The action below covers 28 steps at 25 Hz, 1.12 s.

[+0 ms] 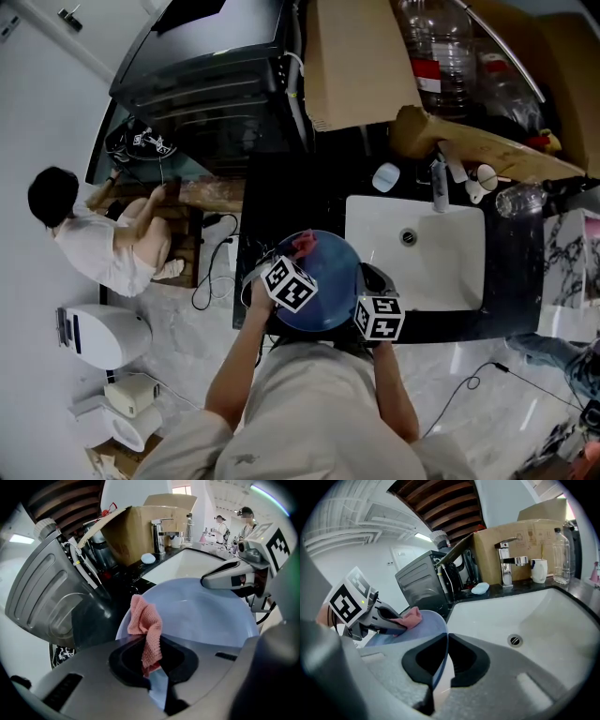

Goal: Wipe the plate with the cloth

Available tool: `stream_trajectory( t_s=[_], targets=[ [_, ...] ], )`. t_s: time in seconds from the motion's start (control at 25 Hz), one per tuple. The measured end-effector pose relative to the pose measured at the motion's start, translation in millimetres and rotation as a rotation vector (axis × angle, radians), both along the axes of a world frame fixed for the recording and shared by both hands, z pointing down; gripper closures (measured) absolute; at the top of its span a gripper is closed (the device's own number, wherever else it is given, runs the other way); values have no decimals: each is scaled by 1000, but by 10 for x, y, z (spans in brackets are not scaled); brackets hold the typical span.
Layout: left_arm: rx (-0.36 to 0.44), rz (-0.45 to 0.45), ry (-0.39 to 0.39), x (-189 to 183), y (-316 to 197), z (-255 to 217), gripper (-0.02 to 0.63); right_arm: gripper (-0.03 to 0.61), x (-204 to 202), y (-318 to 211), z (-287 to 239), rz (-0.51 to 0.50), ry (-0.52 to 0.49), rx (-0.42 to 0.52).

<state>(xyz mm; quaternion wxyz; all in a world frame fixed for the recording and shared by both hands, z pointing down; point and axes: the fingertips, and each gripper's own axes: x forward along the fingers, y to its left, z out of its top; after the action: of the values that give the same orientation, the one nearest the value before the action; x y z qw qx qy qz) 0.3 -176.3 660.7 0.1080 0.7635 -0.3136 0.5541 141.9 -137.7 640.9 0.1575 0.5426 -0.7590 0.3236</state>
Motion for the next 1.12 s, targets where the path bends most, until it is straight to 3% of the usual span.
stream_trajectory(
  t_s=[0.72, 1.12],
  targets=[
    [-21, 140, 84, 579, 198, -14, 580, 560, -4, 4, -8, 18, 0, 2],
    [-78, 259, 120, 829, 463, 1, 580, 560, 1, -2, 10, 21, -2, 3]
  ],
)
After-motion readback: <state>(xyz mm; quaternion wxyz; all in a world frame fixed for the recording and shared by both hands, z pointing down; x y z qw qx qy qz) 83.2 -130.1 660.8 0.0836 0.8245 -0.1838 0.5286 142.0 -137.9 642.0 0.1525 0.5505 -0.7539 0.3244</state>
